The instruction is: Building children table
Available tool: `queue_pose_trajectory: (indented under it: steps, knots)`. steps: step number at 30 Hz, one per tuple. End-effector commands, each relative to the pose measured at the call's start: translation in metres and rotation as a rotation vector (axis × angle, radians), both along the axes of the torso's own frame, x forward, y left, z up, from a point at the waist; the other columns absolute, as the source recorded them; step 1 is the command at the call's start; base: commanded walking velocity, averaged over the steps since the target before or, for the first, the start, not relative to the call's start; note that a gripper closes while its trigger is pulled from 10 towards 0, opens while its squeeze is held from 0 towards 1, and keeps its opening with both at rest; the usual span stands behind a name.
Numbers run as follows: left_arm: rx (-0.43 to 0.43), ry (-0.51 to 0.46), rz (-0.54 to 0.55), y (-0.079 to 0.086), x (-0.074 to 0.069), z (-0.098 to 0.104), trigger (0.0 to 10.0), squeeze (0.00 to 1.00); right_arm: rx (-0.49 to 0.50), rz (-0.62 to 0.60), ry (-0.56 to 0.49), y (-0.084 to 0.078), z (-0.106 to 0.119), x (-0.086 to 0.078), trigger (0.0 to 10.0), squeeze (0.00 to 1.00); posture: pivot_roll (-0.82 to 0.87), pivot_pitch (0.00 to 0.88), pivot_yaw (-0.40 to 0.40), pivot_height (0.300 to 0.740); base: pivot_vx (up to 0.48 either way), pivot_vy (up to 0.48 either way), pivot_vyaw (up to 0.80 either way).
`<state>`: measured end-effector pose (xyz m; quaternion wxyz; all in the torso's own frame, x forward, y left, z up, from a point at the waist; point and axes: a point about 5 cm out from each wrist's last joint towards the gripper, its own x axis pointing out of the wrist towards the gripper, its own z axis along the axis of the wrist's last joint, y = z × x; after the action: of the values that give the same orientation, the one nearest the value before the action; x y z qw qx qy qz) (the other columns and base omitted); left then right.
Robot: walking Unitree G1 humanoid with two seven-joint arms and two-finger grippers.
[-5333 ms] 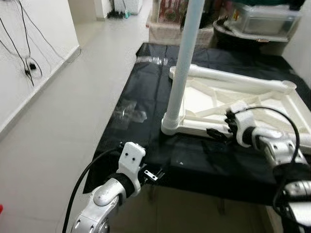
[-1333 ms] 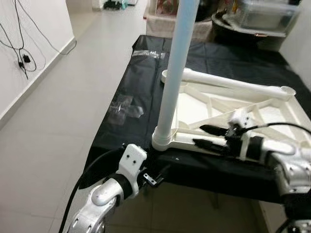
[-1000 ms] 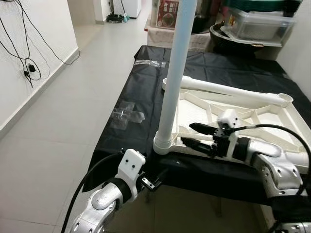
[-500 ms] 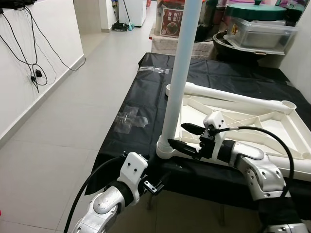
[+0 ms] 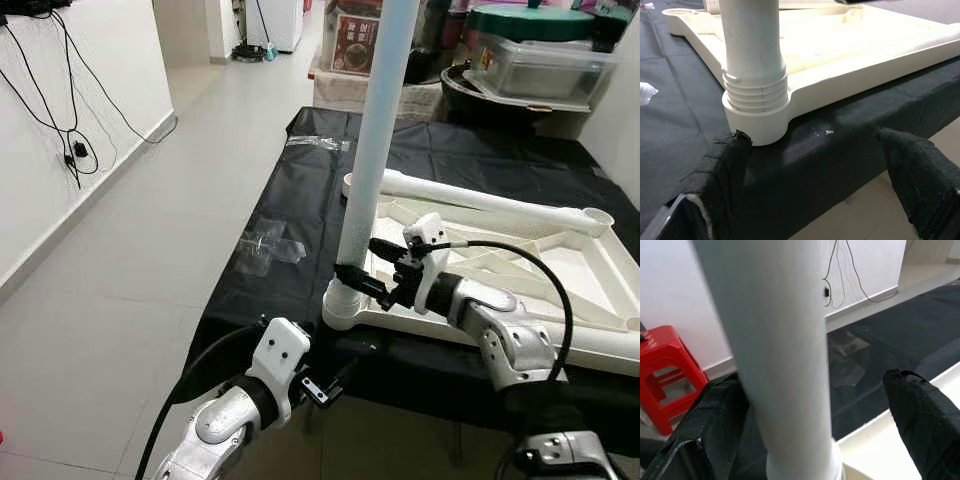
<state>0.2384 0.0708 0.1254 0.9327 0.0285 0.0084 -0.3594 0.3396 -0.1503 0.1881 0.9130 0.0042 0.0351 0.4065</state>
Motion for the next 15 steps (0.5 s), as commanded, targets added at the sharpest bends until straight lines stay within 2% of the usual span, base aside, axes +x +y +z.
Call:
queue_pose_trajectory:
  steps: [1, 15]
  knots:
    - [0.011, 0.004, -0.013, 0.000, -0.003, -0.001, 10.0, 0.00, 0.000, -0.001, -0.008, 0.001, 0.001, 0.002, 10.0, 0.00, 0.11, 0.093, -0.093, 0.740, 0.000, 0.000, 0.00]
    - [0.003, 0.009, -0.012, -0.002, -0.004, 0.001, 10.0, 0.00, 0.053, 0.068, -0.038, 0.017, 0.014, 0.011, 10.0, 0.00, 0.11, 0.104, -0.099, 0.740, 0.000, 0.000, 0.00]
